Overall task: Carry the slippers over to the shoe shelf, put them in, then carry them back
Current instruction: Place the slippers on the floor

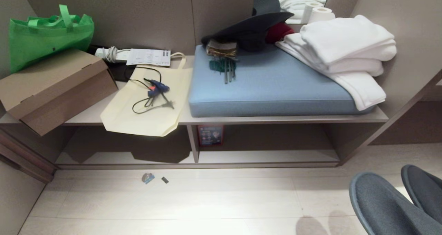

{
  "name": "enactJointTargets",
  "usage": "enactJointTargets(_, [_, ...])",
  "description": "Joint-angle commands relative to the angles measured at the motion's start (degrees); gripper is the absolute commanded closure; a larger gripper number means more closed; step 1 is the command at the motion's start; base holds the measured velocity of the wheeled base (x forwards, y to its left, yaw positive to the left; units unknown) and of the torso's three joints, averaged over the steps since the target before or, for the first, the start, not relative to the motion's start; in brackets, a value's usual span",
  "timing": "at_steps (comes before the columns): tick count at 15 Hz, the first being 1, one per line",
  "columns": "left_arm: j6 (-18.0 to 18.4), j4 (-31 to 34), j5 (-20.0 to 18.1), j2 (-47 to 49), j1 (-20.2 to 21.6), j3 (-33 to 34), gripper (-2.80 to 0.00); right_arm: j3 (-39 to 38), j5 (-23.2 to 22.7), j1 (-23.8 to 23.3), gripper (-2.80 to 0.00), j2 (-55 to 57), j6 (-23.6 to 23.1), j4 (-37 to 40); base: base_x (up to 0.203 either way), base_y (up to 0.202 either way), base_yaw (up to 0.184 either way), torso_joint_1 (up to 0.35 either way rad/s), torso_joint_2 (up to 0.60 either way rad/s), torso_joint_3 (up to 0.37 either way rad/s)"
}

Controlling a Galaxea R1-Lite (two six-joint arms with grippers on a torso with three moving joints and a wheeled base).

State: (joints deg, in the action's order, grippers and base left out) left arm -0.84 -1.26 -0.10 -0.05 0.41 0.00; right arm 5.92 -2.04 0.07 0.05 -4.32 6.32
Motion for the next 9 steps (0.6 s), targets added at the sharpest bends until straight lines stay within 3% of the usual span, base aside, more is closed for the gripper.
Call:
enactJointTargets(1, [-0.04,-0.06,0.01,0.05,0.02,0.44,0.0,-2.66,-0.07,0.02,0.0,0.04,-0.08,-3.74,0.0,0.0,0.0,0.007,0.0,0.198])
enactJointTargets(9, [-0.04,-0.06,0.01,0.05,0.02,0.44,0.0,-3.2,-1.43,0.02,0.0,0.04,-0.08,-4.04,0.0,0.0,0.0,0.003,0.0,0.204])
